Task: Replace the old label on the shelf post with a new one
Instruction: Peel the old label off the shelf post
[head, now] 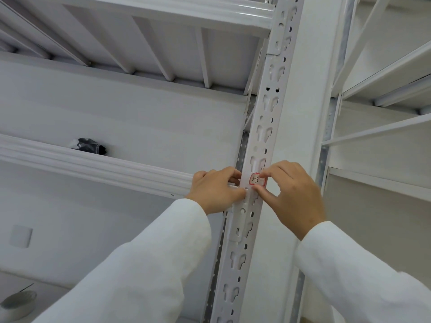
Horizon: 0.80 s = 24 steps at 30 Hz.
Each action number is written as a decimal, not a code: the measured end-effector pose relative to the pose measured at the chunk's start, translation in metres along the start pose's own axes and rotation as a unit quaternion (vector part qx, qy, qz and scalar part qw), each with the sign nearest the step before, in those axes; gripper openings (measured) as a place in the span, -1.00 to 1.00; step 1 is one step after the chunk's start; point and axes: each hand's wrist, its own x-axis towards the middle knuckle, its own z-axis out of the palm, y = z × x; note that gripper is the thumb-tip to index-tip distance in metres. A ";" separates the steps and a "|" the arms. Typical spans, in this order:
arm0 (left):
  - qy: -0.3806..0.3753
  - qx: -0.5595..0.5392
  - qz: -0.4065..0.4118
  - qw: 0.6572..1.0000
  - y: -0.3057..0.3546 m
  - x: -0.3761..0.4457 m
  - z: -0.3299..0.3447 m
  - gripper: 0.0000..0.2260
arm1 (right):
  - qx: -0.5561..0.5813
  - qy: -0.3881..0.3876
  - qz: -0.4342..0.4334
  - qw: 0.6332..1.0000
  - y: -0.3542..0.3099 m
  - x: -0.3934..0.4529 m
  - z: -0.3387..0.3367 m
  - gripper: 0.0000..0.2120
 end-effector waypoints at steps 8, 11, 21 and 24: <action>0.000 -0.003 0.001 1.000 0.000 0.000 0.001 -0.71 | 0.007 0.058 -0.020 0.998 -0.003 -0.002 0.003 -0.89; 0.000 -0.002 0.001 1.000 -0.001 0.000 0.001 -0.72 | 0.009 0.058 -0.019 0.998 -0.003 -0.002 0.004 -0.88; 0.000 0.003 0.006 1.000 -0.002 0.001 0.002 -0.70 | 0.010 0.073 -0.025 0.997 0.000 -0.008 0.003 -0.89; 0.002 0.002 0.007 1.000 -0.003 0.001 0.002 -0.71 | 0.008 0.077 -0.026 0.997 0.000 -0.008 0.004 -0.91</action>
